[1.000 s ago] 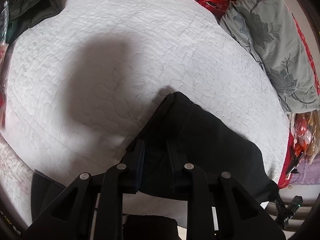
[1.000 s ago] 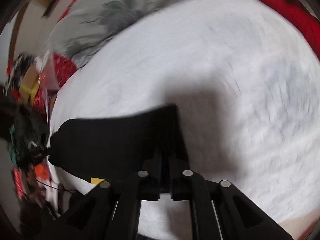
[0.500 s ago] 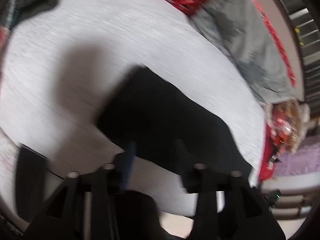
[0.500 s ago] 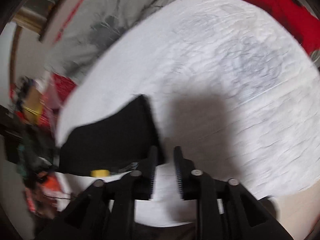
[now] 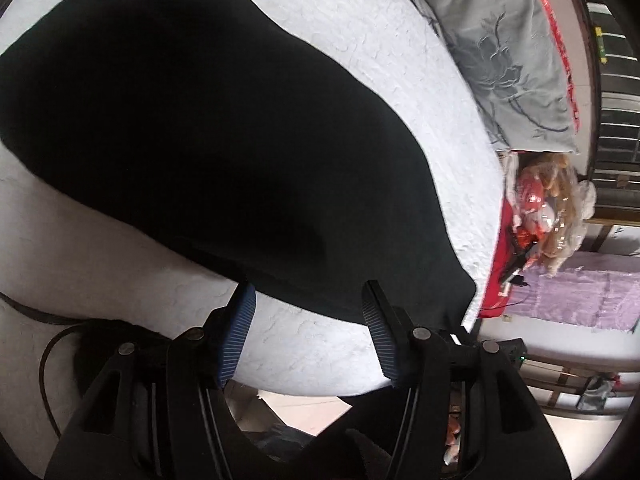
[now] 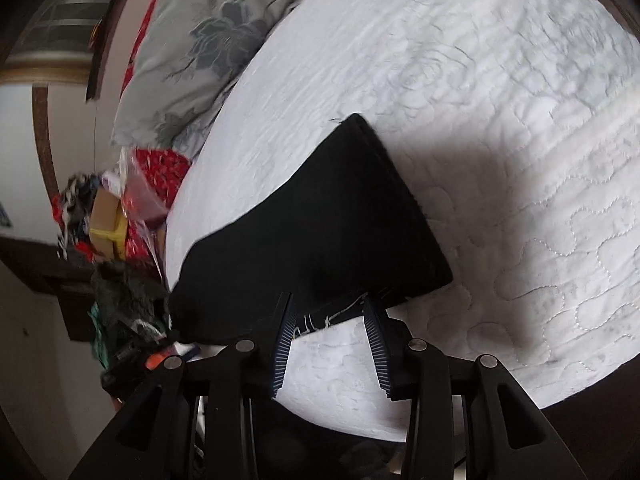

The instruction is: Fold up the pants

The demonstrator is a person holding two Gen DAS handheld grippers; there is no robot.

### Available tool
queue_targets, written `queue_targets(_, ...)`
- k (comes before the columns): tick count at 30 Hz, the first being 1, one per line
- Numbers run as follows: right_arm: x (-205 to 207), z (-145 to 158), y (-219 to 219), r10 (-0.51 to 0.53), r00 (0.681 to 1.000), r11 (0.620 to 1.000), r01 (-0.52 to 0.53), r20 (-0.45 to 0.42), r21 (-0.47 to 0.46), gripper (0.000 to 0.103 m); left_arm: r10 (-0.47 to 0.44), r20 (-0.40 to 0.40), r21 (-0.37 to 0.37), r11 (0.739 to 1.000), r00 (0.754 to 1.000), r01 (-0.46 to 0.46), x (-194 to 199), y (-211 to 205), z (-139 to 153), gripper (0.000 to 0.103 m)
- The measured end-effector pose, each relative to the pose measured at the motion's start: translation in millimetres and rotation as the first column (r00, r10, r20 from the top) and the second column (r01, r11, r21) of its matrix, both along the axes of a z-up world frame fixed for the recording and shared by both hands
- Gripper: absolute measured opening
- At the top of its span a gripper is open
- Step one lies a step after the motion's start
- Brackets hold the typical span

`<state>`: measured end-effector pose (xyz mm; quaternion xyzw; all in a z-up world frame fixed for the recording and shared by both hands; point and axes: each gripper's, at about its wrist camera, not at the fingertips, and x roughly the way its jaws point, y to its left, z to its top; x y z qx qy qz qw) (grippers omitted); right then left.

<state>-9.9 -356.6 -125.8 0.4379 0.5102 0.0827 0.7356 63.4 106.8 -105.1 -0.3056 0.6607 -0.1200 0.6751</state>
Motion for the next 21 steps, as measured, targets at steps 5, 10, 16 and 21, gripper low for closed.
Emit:
queue_targets(5, 2.7, -10.3, 0.1, -0.023, 0.999, 0.998, 0.024, -0.03, 0.054, 0.038, -0.015, -0.028, 0.004, 1.0, 0.999, 0.015, 3.3, -12.1, -9.3, 0.054)
queue_targets(10, 9.4, -15.7, 0.1, -0.074, 0.997, 0.995, 0.076, -0.036, 0.063, 0.038, 0.007, -0.026, 0.043, 0.999, 1.0, -0.006, 7.2, -16.0, -9.4, 0.053)
queue_targets(16, 18.4, -22.2, -0.2, -0.133, 0.99, 0.988, 0.136, -0.043, 0.071, 0.011, 0.061, -0.004, 0.085, 0.995, 0.998, -0.06, 9.8, -12.4, -2.9, 0.007)
queue_targets(21, 5.2, -4.8, -3.3, -0.115, 0.993, 0.985, 0.111, 0.023, 0.13, 0.004, 0.047, 0.029, 0.08, 0.996, 0.998, -0.05, -5.1, -4.7, 8.3, 0.006)
